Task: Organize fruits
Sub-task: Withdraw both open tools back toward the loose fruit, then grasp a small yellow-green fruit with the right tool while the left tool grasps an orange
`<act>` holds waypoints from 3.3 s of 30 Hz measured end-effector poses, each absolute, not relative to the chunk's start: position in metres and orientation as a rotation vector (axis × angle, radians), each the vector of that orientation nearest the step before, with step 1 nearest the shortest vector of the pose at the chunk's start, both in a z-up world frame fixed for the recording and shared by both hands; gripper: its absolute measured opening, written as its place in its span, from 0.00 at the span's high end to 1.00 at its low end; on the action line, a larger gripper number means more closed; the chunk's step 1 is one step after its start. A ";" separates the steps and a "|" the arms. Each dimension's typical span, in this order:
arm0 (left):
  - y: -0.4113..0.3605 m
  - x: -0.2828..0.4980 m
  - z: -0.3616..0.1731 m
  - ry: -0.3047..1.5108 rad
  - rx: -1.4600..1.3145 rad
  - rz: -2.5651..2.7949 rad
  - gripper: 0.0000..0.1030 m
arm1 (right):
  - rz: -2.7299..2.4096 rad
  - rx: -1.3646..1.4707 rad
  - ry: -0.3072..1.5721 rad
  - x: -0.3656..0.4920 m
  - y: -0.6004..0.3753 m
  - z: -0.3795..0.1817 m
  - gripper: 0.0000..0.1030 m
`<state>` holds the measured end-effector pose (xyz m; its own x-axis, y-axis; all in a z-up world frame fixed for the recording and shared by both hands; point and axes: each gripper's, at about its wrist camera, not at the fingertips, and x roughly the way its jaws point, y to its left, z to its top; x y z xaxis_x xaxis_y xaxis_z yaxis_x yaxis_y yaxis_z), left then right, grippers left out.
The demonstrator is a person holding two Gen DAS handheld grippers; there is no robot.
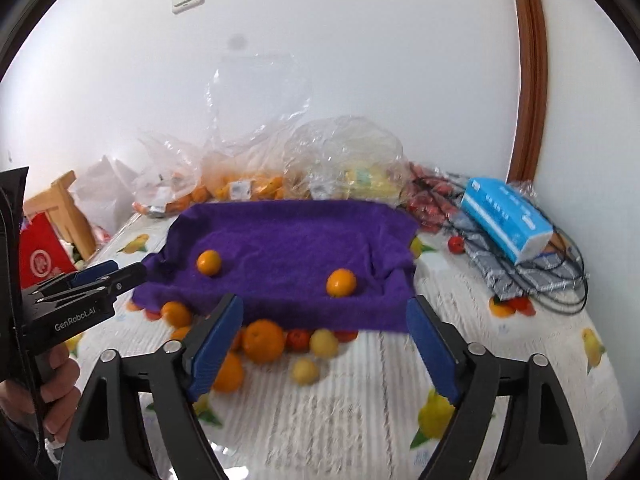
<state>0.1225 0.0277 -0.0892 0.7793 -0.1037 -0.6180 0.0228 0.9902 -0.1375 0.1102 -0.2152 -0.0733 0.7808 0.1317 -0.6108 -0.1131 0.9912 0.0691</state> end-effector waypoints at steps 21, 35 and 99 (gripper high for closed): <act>0.035 0.076 -0.101 0.696 -0.030 -0.058 0.49 | 0.163 0.194 0.809 0.098 -0.238 -0.106 0.31; 0.049 0.108 -0.144 0.837 -0.072 -0.047 0.49 | 0.177 0.095 0.869 0.128 -0.209 -0.157 0.52; 0.014 0.118 -0.153 0.838 -0.060 -0.161 0.69 | 0.167 0.118 0.877 0.118 -0.250 -0.181 0.75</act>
<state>0.1177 0.0140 -0.1530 0.6576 -0.1655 -0.7349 0.1179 0.9862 -0.1165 0.1177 -0.2505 -0.1809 0.6277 0.1939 -0.7539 -0.0970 0.9804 0.1714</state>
